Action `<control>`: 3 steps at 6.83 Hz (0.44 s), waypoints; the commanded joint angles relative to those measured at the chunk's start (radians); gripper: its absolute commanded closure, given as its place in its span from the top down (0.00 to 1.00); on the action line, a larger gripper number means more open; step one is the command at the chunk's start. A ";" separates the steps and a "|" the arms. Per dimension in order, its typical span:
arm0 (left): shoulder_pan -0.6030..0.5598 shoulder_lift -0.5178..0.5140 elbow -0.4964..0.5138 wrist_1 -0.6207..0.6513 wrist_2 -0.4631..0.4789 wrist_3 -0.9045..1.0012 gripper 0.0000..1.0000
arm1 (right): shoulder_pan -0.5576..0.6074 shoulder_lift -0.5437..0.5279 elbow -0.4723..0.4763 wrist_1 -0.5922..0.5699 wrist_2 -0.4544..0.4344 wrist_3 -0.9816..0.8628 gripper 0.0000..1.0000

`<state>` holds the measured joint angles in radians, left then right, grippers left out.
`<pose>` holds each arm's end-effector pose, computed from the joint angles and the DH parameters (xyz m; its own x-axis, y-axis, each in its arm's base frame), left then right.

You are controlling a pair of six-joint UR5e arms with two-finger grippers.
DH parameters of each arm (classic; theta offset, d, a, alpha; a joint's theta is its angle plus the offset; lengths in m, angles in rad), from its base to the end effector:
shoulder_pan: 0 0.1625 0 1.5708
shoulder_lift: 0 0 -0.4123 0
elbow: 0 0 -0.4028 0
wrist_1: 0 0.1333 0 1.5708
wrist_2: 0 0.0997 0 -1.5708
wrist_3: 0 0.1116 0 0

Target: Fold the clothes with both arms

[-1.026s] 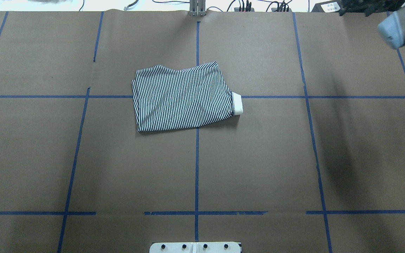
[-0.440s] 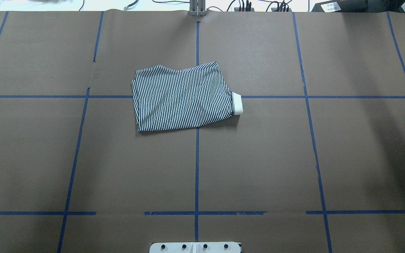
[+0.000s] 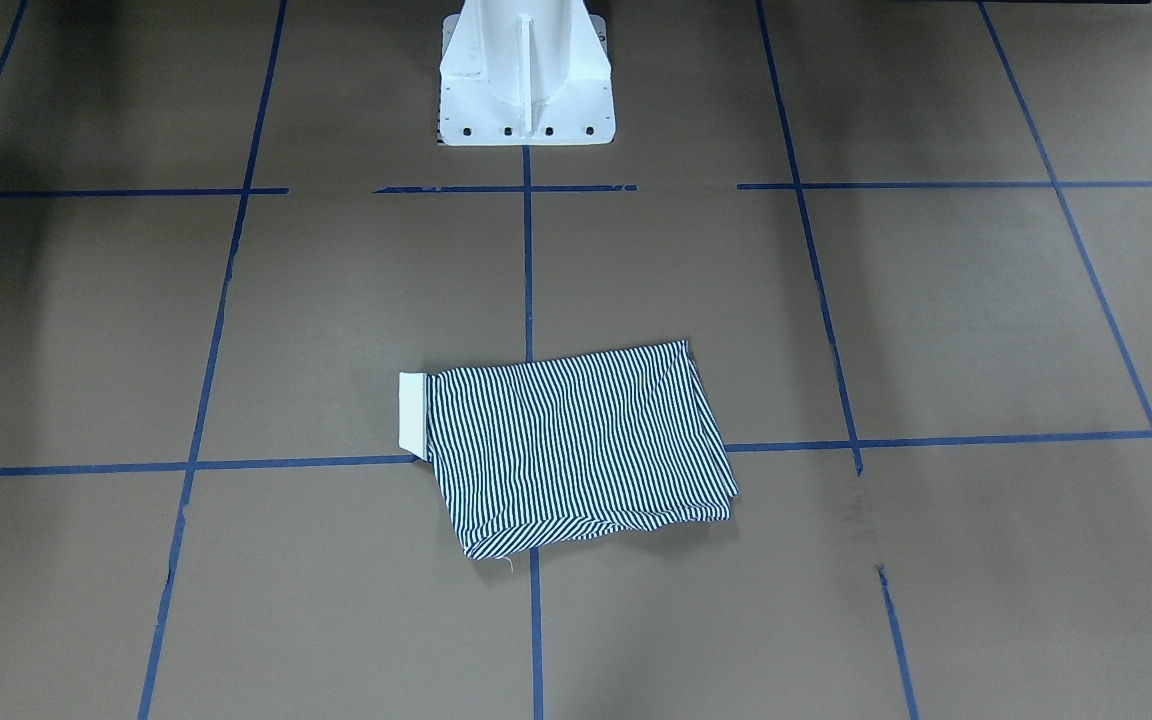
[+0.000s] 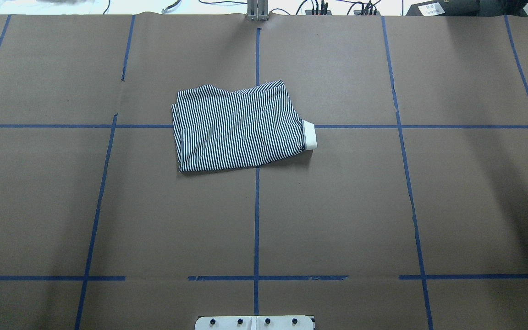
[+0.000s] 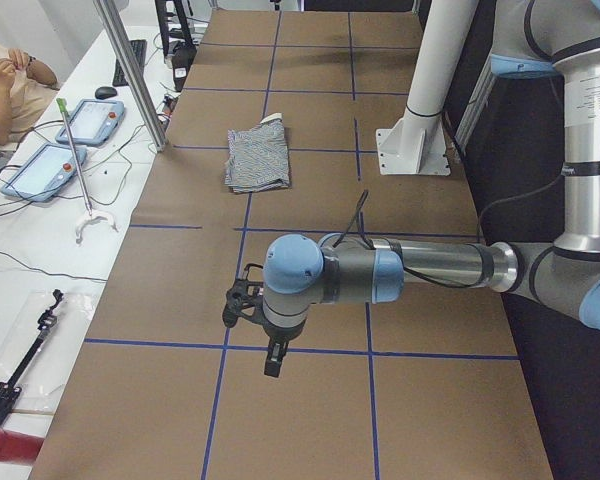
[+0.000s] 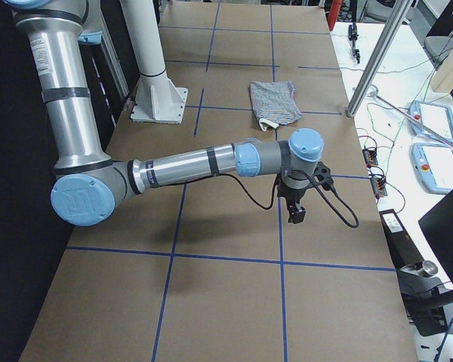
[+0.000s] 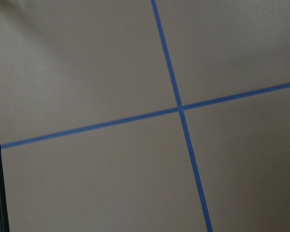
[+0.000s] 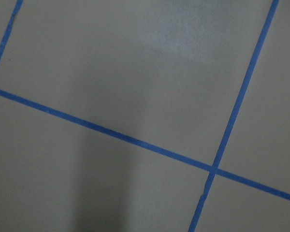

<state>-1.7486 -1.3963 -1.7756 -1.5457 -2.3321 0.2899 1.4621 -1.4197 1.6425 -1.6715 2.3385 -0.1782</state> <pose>-0.1317 -0.4144 0.6366 0.7340 0.1620 -0.6596 -0.0344 0.9787 0.2022 -0.0057 -0.5664 0.5487 0.6758 -0.3345 0.6568 0.2311 0.9423 0.2420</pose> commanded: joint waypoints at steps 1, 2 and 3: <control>0.020 0.030 0.037 -0.077 -0.007 0.008 1.00 | -0.025 -0.124 0.031 0.130 -0.008 -0.004 1.00; 0.105 -0.024 0.051 -0.082 -0.006 -0.003 1.00 | -0.026 -0.148 0.023 0.200 -0.008 -0.001 1.00; 0.212 -0.074 0.045 -0.073 0.000 -0.011 1.00 | -0.026 -0.142 0.028 0.196 -0.007 -0.001 1.00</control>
<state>-1.6455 -1.4167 -1.7339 -1.6204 -2.3359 0.2878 1.4376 -1.5486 1.6675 -1.5087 2.3306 -0.1807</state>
